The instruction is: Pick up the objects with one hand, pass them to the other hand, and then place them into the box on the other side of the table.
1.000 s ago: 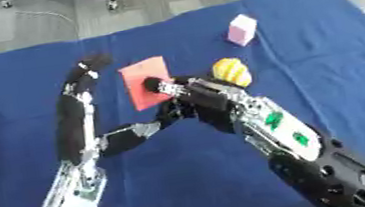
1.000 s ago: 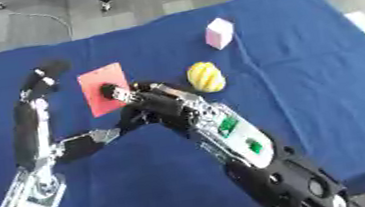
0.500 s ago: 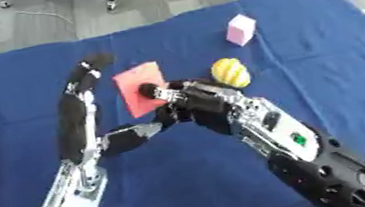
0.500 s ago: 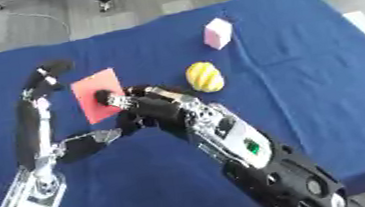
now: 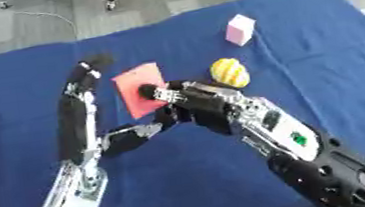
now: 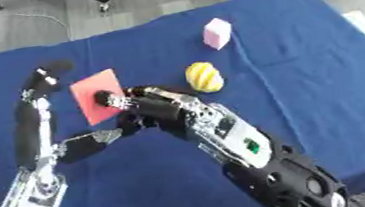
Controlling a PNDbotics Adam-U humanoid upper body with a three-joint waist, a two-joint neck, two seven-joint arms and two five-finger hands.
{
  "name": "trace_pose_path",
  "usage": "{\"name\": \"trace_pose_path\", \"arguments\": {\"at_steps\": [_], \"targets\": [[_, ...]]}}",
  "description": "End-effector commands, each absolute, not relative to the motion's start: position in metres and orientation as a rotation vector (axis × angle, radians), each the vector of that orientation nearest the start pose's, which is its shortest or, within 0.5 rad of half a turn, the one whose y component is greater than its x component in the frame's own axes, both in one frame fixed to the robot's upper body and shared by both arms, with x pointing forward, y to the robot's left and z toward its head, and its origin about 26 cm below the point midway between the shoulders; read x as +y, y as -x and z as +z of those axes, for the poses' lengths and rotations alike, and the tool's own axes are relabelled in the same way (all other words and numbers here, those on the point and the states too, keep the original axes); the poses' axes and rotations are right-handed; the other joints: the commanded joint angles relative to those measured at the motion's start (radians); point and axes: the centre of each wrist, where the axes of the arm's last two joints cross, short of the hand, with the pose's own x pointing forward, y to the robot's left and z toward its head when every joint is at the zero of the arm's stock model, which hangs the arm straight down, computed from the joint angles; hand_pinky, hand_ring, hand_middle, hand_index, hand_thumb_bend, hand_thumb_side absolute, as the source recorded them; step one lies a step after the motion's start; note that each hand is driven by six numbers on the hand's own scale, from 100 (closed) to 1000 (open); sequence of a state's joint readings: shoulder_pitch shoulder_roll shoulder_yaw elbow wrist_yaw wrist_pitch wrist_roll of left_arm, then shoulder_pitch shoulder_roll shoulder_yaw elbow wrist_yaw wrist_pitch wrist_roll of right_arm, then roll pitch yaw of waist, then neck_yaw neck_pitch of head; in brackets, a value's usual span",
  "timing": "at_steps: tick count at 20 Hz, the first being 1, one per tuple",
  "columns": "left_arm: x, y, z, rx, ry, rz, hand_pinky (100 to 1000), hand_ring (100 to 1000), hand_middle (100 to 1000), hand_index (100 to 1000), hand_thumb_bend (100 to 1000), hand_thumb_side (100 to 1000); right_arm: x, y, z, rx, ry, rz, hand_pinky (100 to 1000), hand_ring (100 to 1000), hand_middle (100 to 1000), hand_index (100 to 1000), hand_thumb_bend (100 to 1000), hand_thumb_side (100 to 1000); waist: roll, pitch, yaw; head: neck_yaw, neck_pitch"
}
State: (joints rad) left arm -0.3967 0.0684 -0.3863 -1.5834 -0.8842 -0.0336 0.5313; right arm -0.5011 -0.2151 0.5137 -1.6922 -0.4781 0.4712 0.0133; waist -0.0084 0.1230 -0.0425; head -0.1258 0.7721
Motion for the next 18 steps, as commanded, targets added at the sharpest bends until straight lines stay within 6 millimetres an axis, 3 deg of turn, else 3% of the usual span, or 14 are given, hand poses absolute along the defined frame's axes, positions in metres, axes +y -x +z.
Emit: {"name": "trace_pose_path", "arguments": {"at_steps": [1, 18], "targets": [[0.1105, -0.3347, 0.1055, -2.334, -0.846, -0.587, 611, 790, 725, 764, 913, 202, -0.1061, -0.3227, 0.1474, -1.438, -0.591, 0.648, 683, 605, 444, 443, 100, 544, -0.013, -0.017, -0.002, -0.002, -0.002], [0.1079, -0.3317, 0.1119, -2.377, -0.844, -0.582, 593, 759, 675, 719, 555, 100, -0.1059, -0.3210, 0.1473, -1.401, -0.600, 0.683, 675, 597, 436, 435, 100, 542, -0.014, -0.017, -0.003, -0.007, -0.002]]}}
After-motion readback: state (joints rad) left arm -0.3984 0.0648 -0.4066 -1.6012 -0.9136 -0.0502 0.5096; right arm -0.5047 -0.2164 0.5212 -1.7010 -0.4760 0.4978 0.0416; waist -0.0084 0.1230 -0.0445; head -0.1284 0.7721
